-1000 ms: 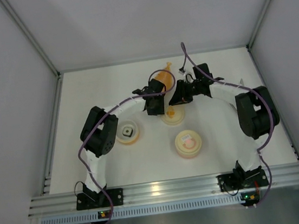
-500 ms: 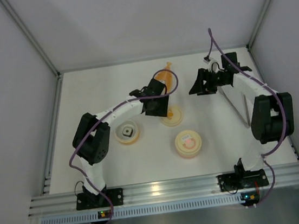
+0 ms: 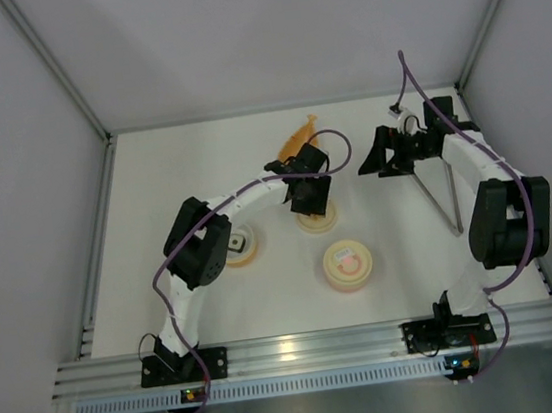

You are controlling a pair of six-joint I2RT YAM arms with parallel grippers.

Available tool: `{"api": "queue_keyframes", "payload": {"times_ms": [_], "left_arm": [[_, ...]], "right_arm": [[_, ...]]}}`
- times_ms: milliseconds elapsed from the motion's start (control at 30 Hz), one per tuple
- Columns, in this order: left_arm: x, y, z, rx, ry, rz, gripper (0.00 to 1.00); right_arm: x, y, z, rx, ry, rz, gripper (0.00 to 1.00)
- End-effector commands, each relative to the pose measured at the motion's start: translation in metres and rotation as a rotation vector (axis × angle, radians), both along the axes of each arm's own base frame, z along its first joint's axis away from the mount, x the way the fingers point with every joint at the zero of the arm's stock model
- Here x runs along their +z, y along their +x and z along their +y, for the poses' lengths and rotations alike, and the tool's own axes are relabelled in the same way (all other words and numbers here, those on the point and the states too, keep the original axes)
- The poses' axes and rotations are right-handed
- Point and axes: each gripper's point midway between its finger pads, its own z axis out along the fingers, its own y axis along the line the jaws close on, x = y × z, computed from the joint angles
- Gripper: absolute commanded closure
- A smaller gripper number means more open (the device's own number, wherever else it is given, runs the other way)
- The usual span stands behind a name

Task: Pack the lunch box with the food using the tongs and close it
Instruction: Pick up the box lid from the center of the board.

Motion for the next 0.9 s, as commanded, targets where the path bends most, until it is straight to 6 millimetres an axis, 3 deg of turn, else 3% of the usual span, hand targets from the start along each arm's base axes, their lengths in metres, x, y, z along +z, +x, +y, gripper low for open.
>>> {"api": "queue_keyframes", "payload": {"times_ms": [0,200,233,267,367,500,533,633,700,733,800,833,867], "left_arm": [[0.004,0.0,-0.016,-0.029,0.001,-0.015,0.51],[-0.018,0.003,-0.006,0.014,0.09,-0.014,0.73],[-0.018,0.002,-0.007,0.006,0.089,-0.01,0.78],[-0.016,0.002,-0.008,0.0,0.084,-0.014,0.9],[0.001,0.006,-0.011,-0.032,0.075,-0.044,1.0],[0.056,0.012,-0.015,-0.143,0.049,-0.139,1.0],[0.089,0.014,-0.018,-0.165,0.011,-0.19,1.0],[0.149,0.001,-0.01,-0.261,-0.035,-0.273,1.0],[0.17,-0.006,0.005,-0.317,-0.009,-0.322,1.0],[0.19,-0.011,0.016,-0.327,-0.006,-0.361,1.0],[0.187,-0.017,0.046,-0.341,0.071,-0.345,1.0],[0.203,-0.023,0.062,-0.35,0.014,-0.344,1.0],[0.205,-0.028,0.073,-0.349,0.0,-0.333,1.0]], "right_arm": [[0.014,-0.006,-0.004,0.017,0.02,-0.032,0.09],[0.012,-0.007,-0.007,0.014,0.025,-0.024,0.09],[0.011,-0.008,-0.007,0.014,0.026,-0.021,0.09],[0.013,-0.007,-0.006,0.016,0.027,-0.026,0.09],[0.015,-0.007,-0.008,0.013,0.026,-0.03,0.09],[0.02,-0.008,-0.011,0.008,0.021,-0.045,0.1],[0.021,-0.008,-0.013,0.001,0.021,-0.047,0.1],[0.029,-0.006,-0.017,-0.01,0.015,-0.065,0.1],[0.033,-0.007,-0.017,-0.01,0.011,-0.071,0.09],[0.034,-0.007,-0.017,-0.009,0.012,-0.073,0.09],[0.038,-0.007,-0.017,-0.011,0.019,-0.069,0.09],[0.038,-0.007,-0.016,-0.01,0.022,-0.066,0.09],[0.037,-0.008,-0.016,-0.012,0.022,-0.06,0.09]]}}
